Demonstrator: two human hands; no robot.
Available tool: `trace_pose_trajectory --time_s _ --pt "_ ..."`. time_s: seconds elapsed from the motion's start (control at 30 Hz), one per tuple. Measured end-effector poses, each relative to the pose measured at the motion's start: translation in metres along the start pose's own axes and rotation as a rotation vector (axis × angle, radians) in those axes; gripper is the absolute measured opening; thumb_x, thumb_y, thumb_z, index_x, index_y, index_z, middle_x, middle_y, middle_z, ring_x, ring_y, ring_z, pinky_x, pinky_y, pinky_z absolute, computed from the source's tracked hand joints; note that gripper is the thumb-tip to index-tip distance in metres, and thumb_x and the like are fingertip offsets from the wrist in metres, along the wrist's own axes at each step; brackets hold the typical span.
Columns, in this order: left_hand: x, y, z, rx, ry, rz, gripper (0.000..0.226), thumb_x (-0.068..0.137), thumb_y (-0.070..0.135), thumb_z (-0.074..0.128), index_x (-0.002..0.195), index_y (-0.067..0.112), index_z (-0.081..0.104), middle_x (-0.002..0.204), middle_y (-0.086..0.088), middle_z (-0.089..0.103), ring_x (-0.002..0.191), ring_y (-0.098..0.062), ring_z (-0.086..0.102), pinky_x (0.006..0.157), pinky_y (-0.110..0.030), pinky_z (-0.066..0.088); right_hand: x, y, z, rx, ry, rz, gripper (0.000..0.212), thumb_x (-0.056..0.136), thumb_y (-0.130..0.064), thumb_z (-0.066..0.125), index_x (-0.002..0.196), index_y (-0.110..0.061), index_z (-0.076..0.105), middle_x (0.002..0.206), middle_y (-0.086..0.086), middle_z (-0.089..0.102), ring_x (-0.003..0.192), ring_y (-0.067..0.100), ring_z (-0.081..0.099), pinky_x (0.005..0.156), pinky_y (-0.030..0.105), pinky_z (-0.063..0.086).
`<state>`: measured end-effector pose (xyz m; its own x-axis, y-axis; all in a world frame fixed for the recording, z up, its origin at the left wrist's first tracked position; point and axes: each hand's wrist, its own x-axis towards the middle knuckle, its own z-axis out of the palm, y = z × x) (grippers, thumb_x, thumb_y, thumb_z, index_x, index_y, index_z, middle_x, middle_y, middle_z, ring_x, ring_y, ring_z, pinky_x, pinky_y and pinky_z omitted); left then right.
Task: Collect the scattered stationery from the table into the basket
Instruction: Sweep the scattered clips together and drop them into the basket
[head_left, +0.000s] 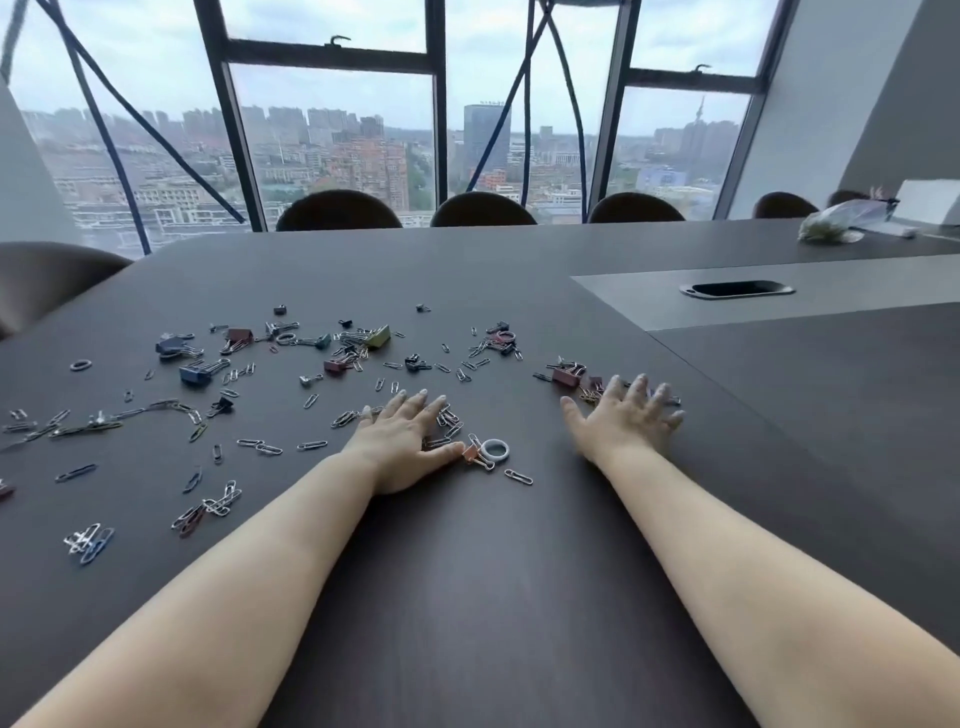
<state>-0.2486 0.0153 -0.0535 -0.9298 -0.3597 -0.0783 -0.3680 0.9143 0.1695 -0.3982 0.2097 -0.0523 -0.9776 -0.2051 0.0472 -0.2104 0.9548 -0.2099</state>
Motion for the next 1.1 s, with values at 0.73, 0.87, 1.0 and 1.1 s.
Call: trace_pose_trajectory --time_s 0.73,0.87,1.0,1.1 --pt "0.032 -0.005 0.005 -0.088 0.226 -0.135 0.069 0.087 0.059 0.043 0.143 0.022 0.030 0.151 -0.002 0.027 0.141 -0.020 0.021 0.115 -0.042 0.016 0.048 -0.052 0.013 0.218 -0.314 -0.745 0.045 0.096 -0.049 0.036 0.136 -0.032 0.044 0.155 0.000 0.023 0.144 0.014 0.012 0.118 0.031 0.009" --pt "0.021 -0.005 0.000 -0.221 0.274 -0.087 0.049 0.091 0.040 0.050 0.133 0.016 0.044 0.138 -0.003 0.042 0.129 -0.021 0.040 0.107 -0.033 0.030 -0.003 -0.052 0.008 0.272 -0.372 -0.848 0.045 0.092 -0.049 0.044 0.134 -0.031 0.047 0.154 -0.002 0.026 0.144 0.011 0.013 0.117 0.028 0.010" --pt "-0.007 -0.014 -0.005 -0.236 0.261 -0.072 0.036 0.092 0.031 0.051 0.125 0.017 0.053 0.128 -0.003 0.049 0.121 -0.022 0.048 0.101 -0.032 0.039 -0.045 -0.043 0.002 0.307 -0.390 -0.829 0.058 0.082 -0.056 0.058 0.133 -0.032 0.047 0.153 -0.004 0.027 0.143 0.010 0.015 0.117 0.029 0.013" --pt "-0.037 -0.029 -0.007 -0.107 0.318 -0.057 0.030 0.092 0.034 0.050 0.118 0.023 0.059 0.122 0.000 0.054 0.117 -0.020 0.050 0.097 -0.031 0.039 -0.065 -0.045 0.003 0.249 -0.298 -0.817 0.073 0.078 -0.058 0.060 0.142 -0.032 0.033 0.154 -0.005 0.022 0.143 0.012 0.014 0.116 0.029 0.014"
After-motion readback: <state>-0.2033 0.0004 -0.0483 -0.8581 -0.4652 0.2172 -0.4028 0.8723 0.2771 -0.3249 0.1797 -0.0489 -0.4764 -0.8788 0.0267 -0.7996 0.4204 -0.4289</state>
